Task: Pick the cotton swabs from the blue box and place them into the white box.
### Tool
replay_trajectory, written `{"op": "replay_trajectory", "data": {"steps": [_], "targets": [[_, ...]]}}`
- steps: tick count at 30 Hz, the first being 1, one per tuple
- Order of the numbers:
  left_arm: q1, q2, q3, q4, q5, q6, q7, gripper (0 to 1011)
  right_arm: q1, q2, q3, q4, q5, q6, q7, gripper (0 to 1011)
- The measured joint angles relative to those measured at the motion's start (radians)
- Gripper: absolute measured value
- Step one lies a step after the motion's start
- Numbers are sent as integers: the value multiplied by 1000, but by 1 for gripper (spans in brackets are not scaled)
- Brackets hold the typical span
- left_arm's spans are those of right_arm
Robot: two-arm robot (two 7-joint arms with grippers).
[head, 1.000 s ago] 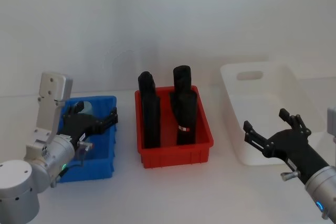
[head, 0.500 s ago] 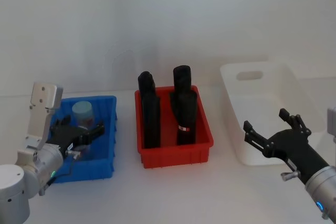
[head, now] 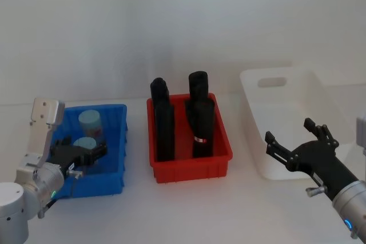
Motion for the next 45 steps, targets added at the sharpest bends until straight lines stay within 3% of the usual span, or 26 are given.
{"op": "replay_trajectory", "data": {"steps": [17,25,26,31,37,45], "targets": [[-39,-16,-6,97,5,-20,-32,993,0,0,0,0,0,0,0,1002],[-59,-25,-7,140,16,-25,-45,808,0,0,0,0,0,0,0,1002],[-63,-26,-7,148,18,-26,-47,746,0,0,0,0,0,0,0,1002],[-72,-30,-7,165,26,-28,-52,669,0,0,0,0,0,0,0,1002],[-74,-31,-7,165,36,-30,-53,669,0,0,0,0,0,0,0,1002],[-61,-19,-15,102,50,-21,-57,669,0,0,0,0,0,0,0,1002]]}}
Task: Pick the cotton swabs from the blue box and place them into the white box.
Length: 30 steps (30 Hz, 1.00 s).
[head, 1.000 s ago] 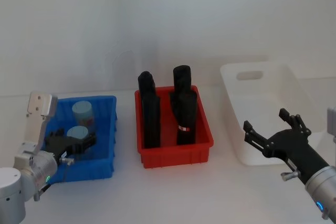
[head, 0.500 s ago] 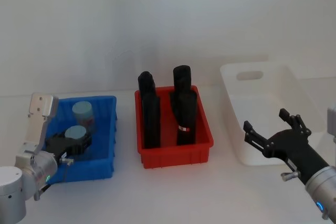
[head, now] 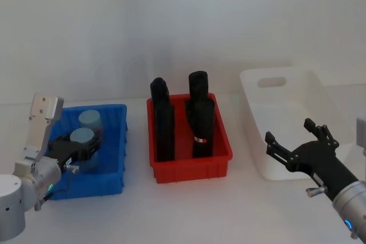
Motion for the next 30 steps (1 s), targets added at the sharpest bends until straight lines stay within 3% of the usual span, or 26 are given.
{"op": "replay_trajectory", "data": {"steps": [16,30], "targets": [[29,40,-20,-212,14,84,-62,669,0,0,0,0,0,0,0,1002],[20,62,-24,-360,19,155,-212,669,0,0,0,0,0,0,0,1002]]}}
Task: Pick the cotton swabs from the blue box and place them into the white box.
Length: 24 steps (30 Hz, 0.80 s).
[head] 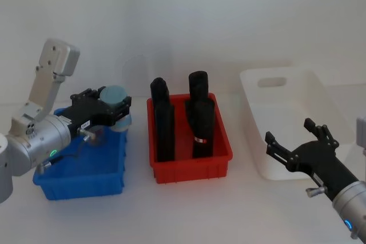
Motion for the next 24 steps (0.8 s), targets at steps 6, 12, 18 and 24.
{"op": "replay_trajectory", "data": {"steps": [6,12,18,24], "targets": [[-14,1,5,-33,-5,16,-74,669,0,0,0,0,0,0,0,1002],[-32,-5,16,-50,-8,28,-149,669,0,0,0,0,0,0,0,1002],[-58,-18,32,-56,-5,36,-235,669,0,0,0,0,0,0,0,1002],[-84,-34,50,-56,4,42,-307,669,0,0,0,0,0,0,0,1002]]}}
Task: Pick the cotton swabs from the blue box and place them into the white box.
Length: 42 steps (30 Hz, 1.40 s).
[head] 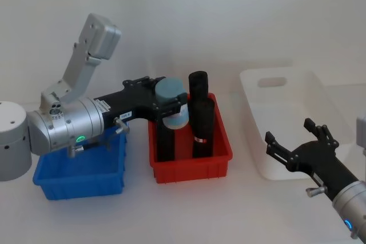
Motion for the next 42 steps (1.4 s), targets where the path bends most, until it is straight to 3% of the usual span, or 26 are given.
{"op": "replay_trajectory", "data": {"steps": [15,29,42], "targets": [[-33,-21,26,-2,15,11,-91,669,1,2,-1,-5,-4,5,31,1001],[-42,-27,33,-3,18,14,-116,669,13,12,-15,-40,-19,35,175,1002],[-45,-29,35,-2,20,15,-123,669,66,-3,-42,-77,-49,87,336,1002]]}}
